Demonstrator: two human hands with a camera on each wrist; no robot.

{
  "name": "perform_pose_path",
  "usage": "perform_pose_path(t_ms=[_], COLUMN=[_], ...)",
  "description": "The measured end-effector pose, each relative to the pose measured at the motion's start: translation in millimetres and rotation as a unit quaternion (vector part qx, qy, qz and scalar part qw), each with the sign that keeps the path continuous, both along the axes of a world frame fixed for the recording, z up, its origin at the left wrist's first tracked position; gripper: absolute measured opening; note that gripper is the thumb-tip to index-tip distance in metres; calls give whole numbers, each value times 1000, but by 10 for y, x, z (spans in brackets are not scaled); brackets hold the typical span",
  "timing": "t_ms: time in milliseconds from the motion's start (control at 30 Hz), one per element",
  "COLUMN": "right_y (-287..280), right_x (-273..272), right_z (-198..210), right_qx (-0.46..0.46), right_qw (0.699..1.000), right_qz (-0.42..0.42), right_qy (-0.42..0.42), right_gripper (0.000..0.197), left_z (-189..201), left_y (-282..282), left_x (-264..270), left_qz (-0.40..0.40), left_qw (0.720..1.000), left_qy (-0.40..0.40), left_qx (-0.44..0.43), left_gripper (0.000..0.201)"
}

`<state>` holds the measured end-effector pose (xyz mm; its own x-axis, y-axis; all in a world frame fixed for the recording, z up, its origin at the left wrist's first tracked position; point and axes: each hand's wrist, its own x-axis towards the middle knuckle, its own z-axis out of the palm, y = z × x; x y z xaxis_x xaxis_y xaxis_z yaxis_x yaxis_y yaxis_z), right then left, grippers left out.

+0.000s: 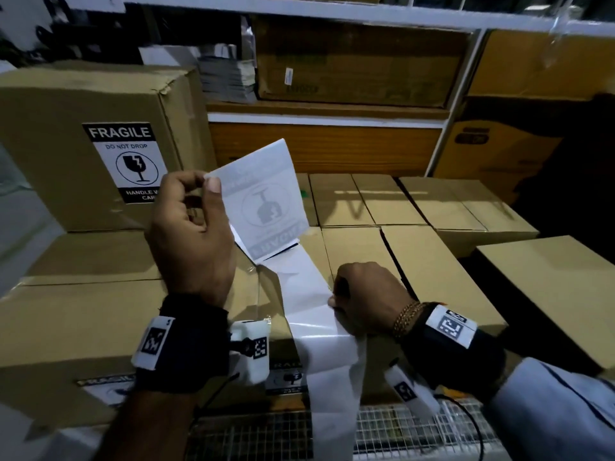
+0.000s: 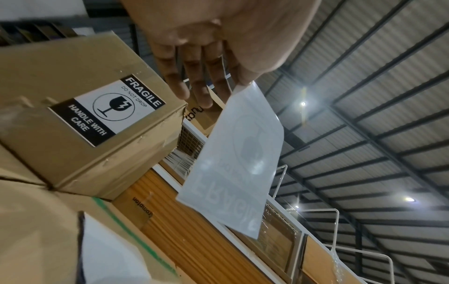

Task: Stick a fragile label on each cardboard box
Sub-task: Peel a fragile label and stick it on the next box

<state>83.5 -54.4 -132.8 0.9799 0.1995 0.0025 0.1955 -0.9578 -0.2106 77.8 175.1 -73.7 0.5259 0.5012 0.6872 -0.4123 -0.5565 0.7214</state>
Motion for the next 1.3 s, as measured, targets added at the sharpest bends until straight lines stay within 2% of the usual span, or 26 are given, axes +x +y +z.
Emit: perform_pose_path(t_ms=[167, 267, 367, 467, 533, 600, 667, 733, 833, 933, 1033, 1167, 1233, 1300], right_y=[94, 76, 28, 30, 22, 16, 57, 98, 209, 346, 483, 709, 785, 793], right_x=[-108, -72, 63, 296, 551, 839, 1092, 1338, 1608, 1736, 1809, 1881, 1862, 1828], right_z=[103, 277, 630, 1145, 1499, 1821, 2100, 2304, 2468, 2560, 2694, 2847, 2803, 2597], right_qx=[-12, 21, 112, 231, 236, 186, 167, 150, 184, 214, 186, 117, 84, 44], right_qw=[1000, 1000, 992, 966, 961, 953, 936, 922, 903, 877, 835, 789, 788, 824], right_qz=[11, -17, -61, -113, -135, -135, -110, -88, -32, 61, 137, 194, 197, 196], right_qy=[-22, -3, 19, 30, -56, -195, -290, -346, -386, -427, -500, -571, -577, -530], right_gripper=[14, 12, 15, 15, 18, 15, 14, 19, 21, 34, 47, 42, 40, 40], left_z=[24, 58, 136, 273, 379, 461, 525, 570, 584, 549, 507, 456, 429, 413], left_y=[55, 115, 222, 373, 469, 547, 635, 715, 805, 858, 909, 935, 936, 930], left_x=[14, 43, 102, 168, 211, 260, 314, 363, 384, 375, 395, 412, 416, 414], left_qz=[0, -8, -4, 7, 25, 34, 37, 41, 49, 54, 63, 64, 63, 63], left_qw=[1000, 1000, 999, 996, 994, 992, 989, 988, 989, 990, 991, 992, 992, 992], left_qy=[-14, -15, -43, -81, -98, -114, -131, -133, -127, -117, -111, -94, -92, -89], left_qx=[0, -3, -17, -38, -43, -46, -54, -60, -63, -57, -49, -56, -60, -62], left_gripper=[33, 36, 34, 29, 20, 18, 20, 21, 22, 8, 10, 16, 20, 26])
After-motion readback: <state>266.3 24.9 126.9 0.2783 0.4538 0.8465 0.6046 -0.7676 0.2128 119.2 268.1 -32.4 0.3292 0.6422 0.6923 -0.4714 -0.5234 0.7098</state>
